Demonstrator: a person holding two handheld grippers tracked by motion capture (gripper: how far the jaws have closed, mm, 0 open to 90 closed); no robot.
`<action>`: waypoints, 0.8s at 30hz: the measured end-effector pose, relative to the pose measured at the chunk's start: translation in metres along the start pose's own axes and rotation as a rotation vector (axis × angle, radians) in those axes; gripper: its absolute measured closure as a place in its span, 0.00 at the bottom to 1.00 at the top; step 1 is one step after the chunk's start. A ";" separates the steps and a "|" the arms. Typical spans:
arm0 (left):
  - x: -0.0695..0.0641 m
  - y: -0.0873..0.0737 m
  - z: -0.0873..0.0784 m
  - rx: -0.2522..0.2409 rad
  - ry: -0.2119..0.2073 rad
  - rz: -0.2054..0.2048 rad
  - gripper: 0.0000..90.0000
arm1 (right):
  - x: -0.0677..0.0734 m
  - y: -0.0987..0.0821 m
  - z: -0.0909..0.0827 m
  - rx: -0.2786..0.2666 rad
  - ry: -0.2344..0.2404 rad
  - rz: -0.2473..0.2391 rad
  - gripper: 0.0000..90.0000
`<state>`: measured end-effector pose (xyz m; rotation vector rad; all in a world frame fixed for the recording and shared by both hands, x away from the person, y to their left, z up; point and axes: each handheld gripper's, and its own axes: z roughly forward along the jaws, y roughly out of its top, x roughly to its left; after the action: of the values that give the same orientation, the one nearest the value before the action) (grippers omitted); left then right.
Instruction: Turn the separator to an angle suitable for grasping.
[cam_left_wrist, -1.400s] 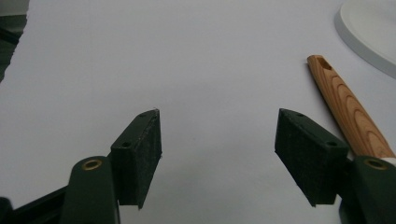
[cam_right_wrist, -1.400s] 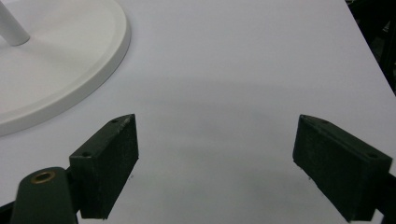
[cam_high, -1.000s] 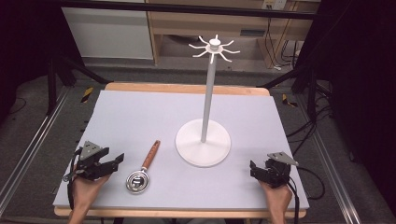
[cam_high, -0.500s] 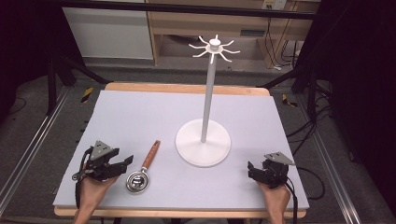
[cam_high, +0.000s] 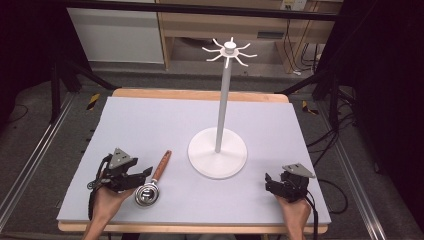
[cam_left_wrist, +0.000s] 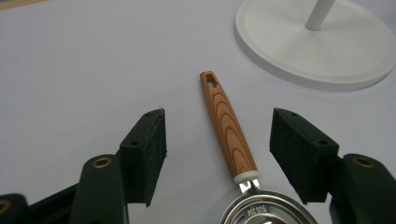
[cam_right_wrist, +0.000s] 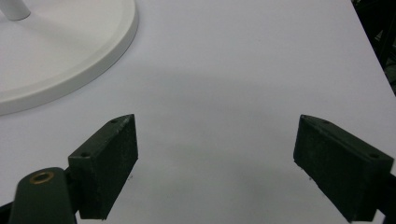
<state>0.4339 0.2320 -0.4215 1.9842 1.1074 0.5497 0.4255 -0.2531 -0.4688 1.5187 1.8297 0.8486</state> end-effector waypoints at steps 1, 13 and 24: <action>-0.001 0.001 0.000 0.004 -0.004 0.004 0.40 | 0.000 0.000 0.000 -0.002 -0.001 -0.001 0.16; -0.010 0.012 0.016 0.058 -0.030 0.029 0.45 | 0.001 0.000 0.000 0.002 -0.005 -0.007 0.16; -0.015 0.011 0.035 0.124 -0.013 0.026 0.51 | 0.002 0.000 0.001 0.006 0.000 -0.015 0.16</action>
<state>0.4553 0.2005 -0.4336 2.1085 1.1331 0.4921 0.4259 -0.2515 -0.4699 1.5068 1.8428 0.8371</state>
